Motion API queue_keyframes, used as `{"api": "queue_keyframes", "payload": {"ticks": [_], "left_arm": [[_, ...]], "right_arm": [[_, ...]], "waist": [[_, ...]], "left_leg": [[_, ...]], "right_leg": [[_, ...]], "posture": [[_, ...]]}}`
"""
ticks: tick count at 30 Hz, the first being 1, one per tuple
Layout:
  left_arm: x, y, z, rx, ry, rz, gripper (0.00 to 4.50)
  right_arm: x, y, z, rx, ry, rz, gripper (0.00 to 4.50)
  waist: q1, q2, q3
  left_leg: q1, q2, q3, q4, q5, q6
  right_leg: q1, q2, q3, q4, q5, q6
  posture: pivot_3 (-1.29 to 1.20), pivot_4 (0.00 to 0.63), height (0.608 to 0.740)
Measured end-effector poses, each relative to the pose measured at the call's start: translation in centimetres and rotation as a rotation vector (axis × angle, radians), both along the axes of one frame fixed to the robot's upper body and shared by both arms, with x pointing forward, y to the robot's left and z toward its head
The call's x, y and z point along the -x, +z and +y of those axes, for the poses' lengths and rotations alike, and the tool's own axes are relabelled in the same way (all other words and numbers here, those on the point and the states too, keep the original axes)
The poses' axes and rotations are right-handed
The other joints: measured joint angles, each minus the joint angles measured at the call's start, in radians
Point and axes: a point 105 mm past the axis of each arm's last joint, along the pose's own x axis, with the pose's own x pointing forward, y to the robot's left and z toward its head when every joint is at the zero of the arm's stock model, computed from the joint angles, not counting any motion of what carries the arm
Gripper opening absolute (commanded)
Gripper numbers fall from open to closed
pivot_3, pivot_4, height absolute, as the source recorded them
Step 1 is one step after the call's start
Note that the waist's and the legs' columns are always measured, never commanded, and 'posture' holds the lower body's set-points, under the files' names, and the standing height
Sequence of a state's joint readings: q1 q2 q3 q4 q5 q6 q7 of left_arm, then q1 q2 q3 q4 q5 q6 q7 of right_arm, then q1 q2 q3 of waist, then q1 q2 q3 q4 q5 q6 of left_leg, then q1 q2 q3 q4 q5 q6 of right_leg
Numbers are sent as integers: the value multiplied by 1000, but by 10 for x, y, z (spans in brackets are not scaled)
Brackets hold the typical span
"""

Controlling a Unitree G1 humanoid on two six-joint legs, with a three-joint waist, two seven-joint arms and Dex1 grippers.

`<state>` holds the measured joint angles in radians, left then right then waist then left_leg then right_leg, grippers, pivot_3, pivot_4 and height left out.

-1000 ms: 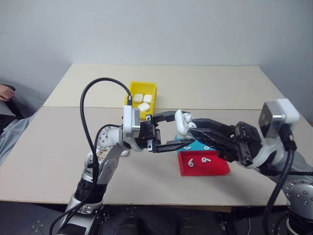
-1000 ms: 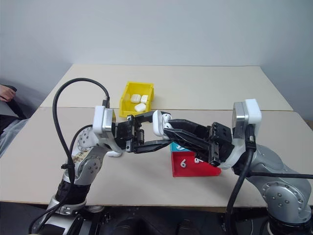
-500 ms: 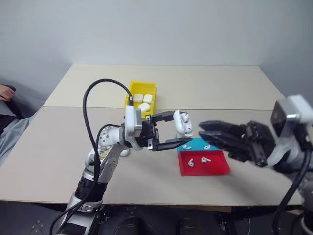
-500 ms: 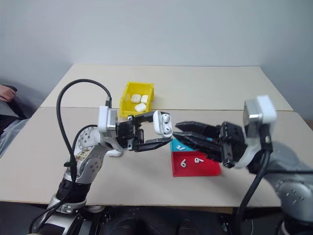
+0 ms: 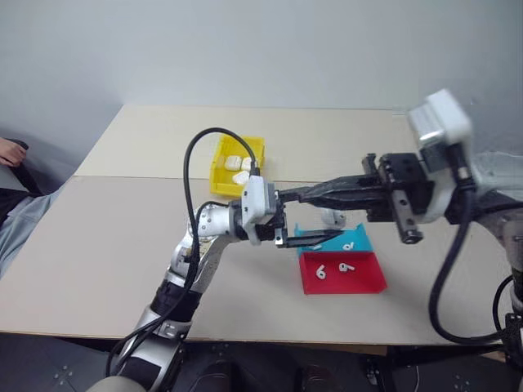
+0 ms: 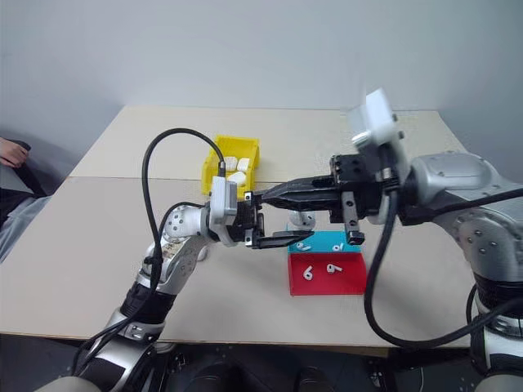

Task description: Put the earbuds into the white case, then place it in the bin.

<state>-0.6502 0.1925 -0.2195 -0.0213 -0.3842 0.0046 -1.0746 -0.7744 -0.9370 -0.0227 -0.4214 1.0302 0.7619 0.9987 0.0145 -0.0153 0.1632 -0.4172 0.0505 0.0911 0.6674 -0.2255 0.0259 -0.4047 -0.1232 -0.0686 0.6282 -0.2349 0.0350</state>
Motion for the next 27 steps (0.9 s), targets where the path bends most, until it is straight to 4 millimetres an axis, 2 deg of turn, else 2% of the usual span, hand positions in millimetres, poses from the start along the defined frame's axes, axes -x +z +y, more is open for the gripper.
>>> {"api": "queue_keyframes", "payload": {"ticks": [8, 13, 21, 24, 27], "left_arm": [[0, -2, -1, -18, 8, -7, 2805], [-1, -5, 3, -13, 11, 5, 2805], [-5, -2, 9, 13, 37, -12, 2805], [-17, -3, 9, 18, 127, -28, 2805], [-53, 4, 13, 66, 347, 1, 2805]], "right_arm": [[-3, -11, -3, 125, -30, -83, 38], [-6, -18, -14, 158, -71, -79, 38], [-6, -6, -21, 93, -91, -112, 38], [-8, 5, -26, 30, -141, -149, 38], [-15, 12, -34, -35, -241, -164, 38]], "waist": [[-2, 0, 0], [-1, 0, 0], [-2, 0, 0], [-1, 0, 0], [5, -1, 0]], "left_leg": [[0, 0, 0, 0, 0, 0], [0, 0, 0, 0, 0, 0], [0, 0, 0, 1, 0, 0], [0, 0, 0, 1, 0, 0], [0, 0, 0, 1, 0, 0]], "right_leg": [[0, 0, 0, 0, 0, 0], [0, 0, 0, 0, 0, 0], [0, 0, 0, 1, 0, 0], [0, 0, 0, 1, 0, 0], [1, 0, -1, 1, 0, 0]], "posture": [[0, 150, 740], [0, 150, 740], [0, 150, 740], [0, 150, 740], [0, 150, 740]]}}
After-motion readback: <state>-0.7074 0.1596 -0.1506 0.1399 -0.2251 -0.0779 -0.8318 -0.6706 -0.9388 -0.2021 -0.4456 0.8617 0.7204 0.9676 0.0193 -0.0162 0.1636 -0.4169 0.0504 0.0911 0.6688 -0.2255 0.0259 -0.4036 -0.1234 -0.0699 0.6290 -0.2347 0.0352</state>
